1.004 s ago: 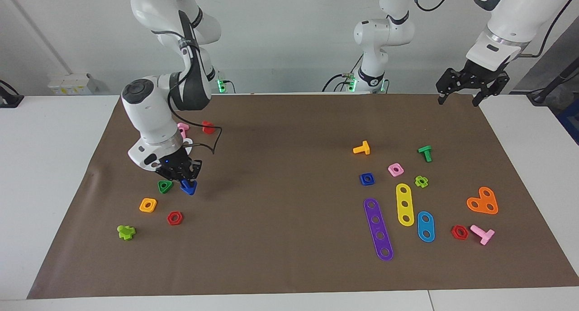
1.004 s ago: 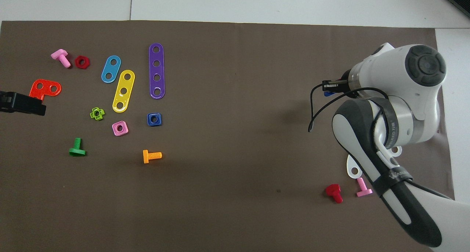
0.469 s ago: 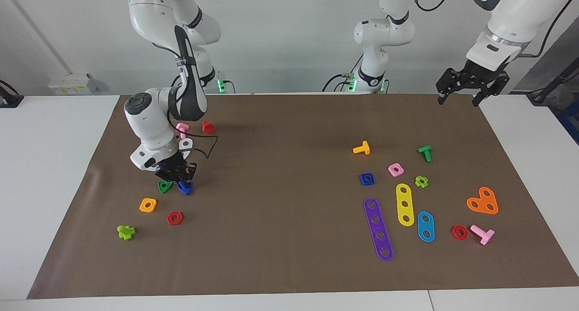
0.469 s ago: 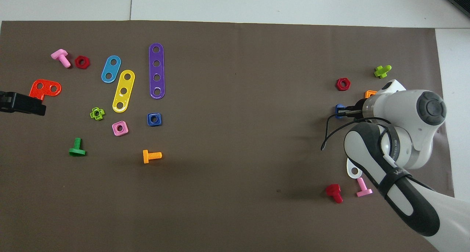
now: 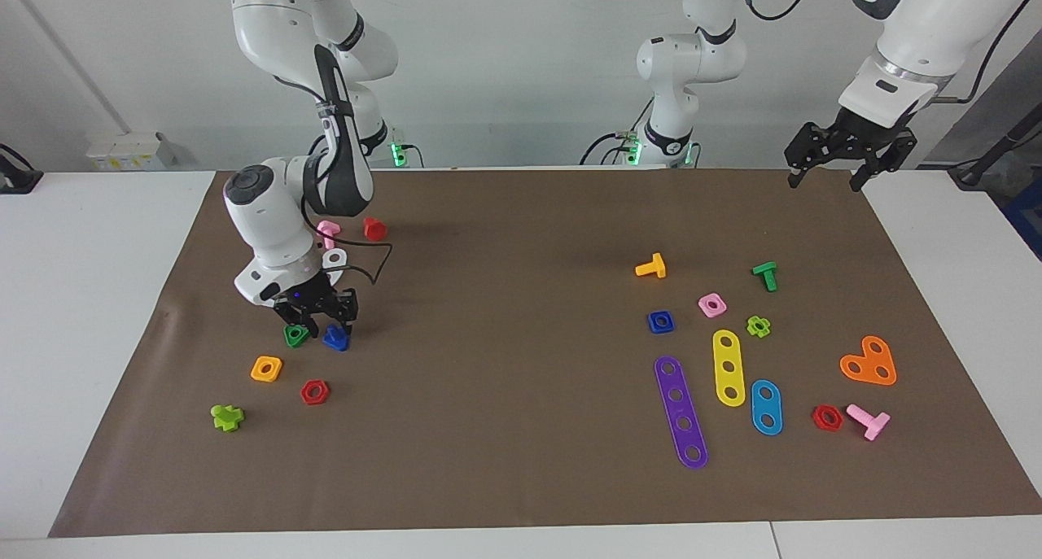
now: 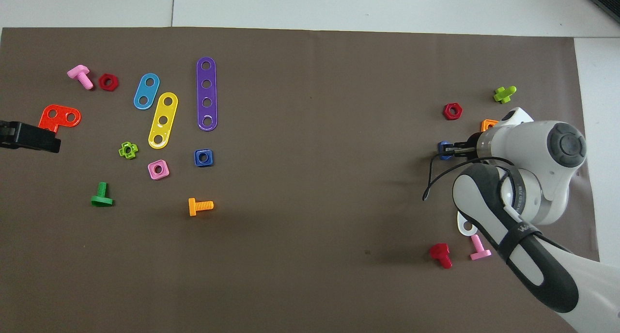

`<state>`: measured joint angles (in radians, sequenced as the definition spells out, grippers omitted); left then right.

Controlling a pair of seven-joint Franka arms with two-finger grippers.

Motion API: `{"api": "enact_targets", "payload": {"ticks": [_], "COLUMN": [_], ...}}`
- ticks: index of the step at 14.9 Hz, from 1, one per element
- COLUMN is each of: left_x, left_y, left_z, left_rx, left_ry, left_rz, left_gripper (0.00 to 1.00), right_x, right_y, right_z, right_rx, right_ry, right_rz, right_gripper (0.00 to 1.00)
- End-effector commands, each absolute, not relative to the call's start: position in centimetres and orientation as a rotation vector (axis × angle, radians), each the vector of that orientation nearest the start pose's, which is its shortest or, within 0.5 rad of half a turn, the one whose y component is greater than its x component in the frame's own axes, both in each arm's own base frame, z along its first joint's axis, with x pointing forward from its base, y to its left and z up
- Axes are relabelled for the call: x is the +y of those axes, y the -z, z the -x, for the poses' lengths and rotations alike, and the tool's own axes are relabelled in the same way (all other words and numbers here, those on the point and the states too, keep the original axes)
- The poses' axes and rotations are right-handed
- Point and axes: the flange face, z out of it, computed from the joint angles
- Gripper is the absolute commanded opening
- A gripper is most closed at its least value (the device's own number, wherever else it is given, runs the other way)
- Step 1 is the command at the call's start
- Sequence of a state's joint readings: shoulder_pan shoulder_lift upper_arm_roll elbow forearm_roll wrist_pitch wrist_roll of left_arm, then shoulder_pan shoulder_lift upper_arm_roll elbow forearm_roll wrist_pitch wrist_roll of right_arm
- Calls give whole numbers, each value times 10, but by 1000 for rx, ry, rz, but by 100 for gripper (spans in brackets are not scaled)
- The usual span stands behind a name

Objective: Unscrew and place screws in storage area
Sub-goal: 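Carry the blue screw with the right gripper beside the green triangle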

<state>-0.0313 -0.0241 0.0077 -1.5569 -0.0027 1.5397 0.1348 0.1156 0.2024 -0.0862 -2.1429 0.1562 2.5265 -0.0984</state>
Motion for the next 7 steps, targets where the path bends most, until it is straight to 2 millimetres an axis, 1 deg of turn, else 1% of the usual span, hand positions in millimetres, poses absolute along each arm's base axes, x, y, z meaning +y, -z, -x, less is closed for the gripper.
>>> {"api": "enact_targets", "payload": {"ticks": [1, 3, 4, 5, 7], "left_x": [-10, -10, -10, -10, -10], "left_y": [-643, -643, -643, -643, -643], "left_z": [-536, -536, -536, -536, -536], "left_rx": [246, 249, 249, 249, 249], "left_ry": [8, 8, 8, 8, 8], "left_rz": [3136, 3136, 3136, 3136, 3136], "left_gripper": [100, 100, 100, 100, 100], "right_x": [8, -14, -21, -23, -28], "right_y": [-385, -430, -454, -472, -522], "right_z": [-600, -614, -616, -617, -605], "right_rx": [84, 144, 142, 148, 165], "right_ry": [268, 257, 268, 272, 275], "right_rz": [3019, 3020, 3036, 3059, 3144], "right_gripper": [100, 100, 100, 100, 100]}}
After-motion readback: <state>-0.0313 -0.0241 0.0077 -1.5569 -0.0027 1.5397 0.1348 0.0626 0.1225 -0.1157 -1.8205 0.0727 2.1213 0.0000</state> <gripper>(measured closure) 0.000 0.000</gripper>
